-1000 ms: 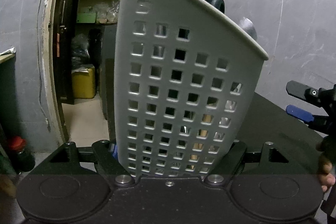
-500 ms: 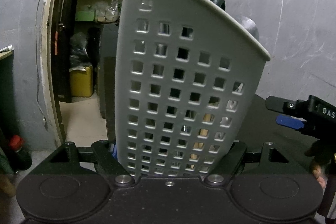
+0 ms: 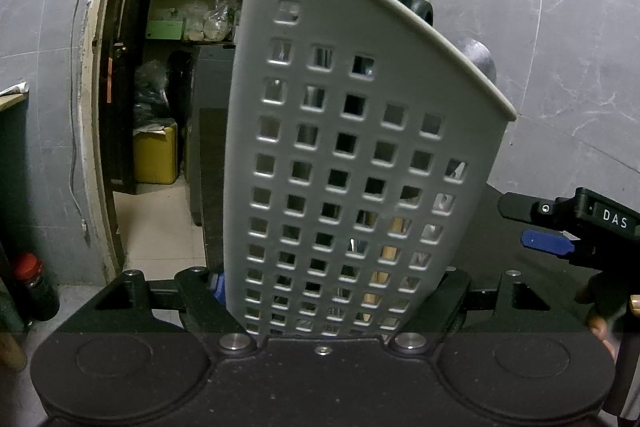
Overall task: Organize utensils
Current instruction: 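Move the open right tool back toward the knife and chopstick, then lower the right tool onto the green-handled knife and close on its handle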
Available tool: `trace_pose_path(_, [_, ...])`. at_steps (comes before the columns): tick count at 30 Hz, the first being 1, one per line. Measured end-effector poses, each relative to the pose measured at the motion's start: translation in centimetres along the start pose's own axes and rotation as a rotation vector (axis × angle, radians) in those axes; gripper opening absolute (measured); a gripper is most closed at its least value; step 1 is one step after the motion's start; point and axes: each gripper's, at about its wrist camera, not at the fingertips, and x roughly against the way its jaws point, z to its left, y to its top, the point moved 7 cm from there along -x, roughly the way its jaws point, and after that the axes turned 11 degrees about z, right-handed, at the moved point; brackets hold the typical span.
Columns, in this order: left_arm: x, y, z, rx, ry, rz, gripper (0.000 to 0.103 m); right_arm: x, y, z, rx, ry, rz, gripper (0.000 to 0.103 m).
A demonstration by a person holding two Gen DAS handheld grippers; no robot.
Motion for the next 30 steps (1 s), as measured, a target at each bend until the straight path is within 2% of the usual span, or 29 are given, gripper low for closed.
trace_pose_path(6, [0.0, 0.0, -0.1, -0.001, -0.007, -0.002, 0.080, -0.4, 0.2, -0.3, -0.019, -0.013, 0.018, 0.103])
trace_pose_path(16, [0.0, 0.0, -0.3, -0.006, 0.002, -0.002, 0.080, -2.3, 0.6, -0.1, 0.009, -0.018, 0.146, 0.103])
trace_pose_path(18, [0.1, 0.0, -0.4, -0.006, -0.003, -0.003, 0.080, -2.7, 1.0, -0.1, 0.035, -0.041, 0.159, 0.103])
trace_pose_path(21, [0.1, 0.0, -0.3, -0.004, -0.010, -0.003, 0.080, -3.6, 2.9, 0.4, 0.096, -0.084, 0.203, 0.103])
trace_pose_path(24, [0.1, 0.0, 0.0, -0.001, -0.014, -0.004, 0.080, -5.1, 6.4, 0.4, 0.143, -0.140, 0.210, 0.103])
trace_pose_path(27, [0.1, 0.0, 0.1, -0.001, -0.015, -0.005, 0.081, -7.4, 9.9, -0.2, 0.196, -0.217, 0.200, 0.103])
trace_pose_path(30, [0.1, 0.0, 0.1, -0.005, -0.011, -0.005, 0.081, -10.9, 12.8, -1.3, 0.232, -0.271, 0.237, 0.103])
